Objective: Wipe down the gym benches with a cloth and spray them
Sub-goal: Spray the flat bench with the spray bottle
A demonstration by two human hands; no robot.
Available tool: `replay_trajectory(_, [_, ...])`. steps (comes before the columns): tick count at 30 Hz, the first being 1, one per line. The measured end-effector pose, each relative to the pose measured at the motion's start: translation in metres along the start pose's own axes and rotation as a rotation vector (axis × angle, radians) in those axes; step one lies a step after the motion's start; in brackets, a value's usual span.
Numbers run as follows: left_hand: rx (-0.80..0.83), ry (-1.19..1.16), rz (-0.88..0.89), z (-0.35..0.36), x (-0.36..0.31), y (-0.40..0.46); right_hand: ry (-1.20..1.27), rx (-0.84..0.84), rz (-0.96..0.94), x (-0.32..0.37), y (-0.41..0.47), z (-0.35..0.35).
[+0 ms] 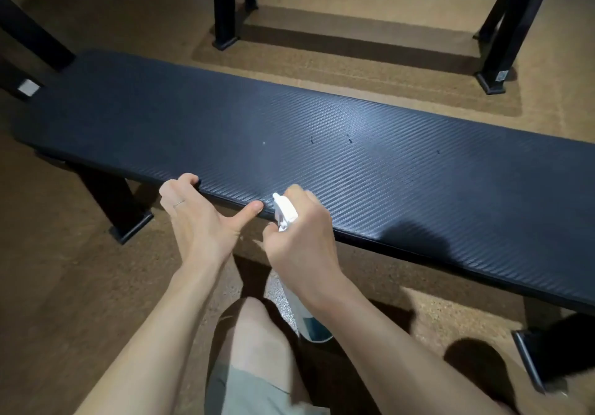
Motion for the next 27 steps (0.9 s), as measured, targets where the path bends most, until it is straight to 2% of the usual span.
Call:
replay_trajectory(2, [0.005,-0.024,-0.017,-0.001,0.001,0.000,0.049,-0.028,-0.018,0.012,0.004,0.009])
replay_trajectory(7, [-0.007,-0.114,0.033,-0.019,0.008,0.001,0.055,0.135,-0.049,0.032,0.020,0.004])
replay_trajectory(10, [0.026,-0.089,-0.028,-0.037,0.021,0.016,0.045,0.188,-0.107,0.041,0.028,0.000])
replay_trajectory(13, [0.073,-0.081,-0.168,-0.048,0.030,0.033,0.022,0.240,-0.149,0.048,0.038,0.003])
replay_trajectory(19, [0.125,-0.297,-0.434,-0.073,0.032,0.059,0.012,0.345,-0.098,0.063,0.059,0.017])
replay_trajectory(24, [0.166,-0.420,-0.696,-0.098,0.070,0.110,0.037,0.428,-0.140,0.083,0.079,0.043])
replay_trajectory(27, [0.194,-0.483,-0.752,-0.097,0.088,0.128,0.003,0.425,-0.134,0.092,0.094,0.071])
Point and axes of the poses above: each hand's wrist, its own y-axis towards the middle knuckle, its own z-axis out of the palm, x = y × z, the point moved 1 cm from there along y, towards the middle knuckle, and after that the axes turned 4 degrees about -y, right-handed, at the moved point
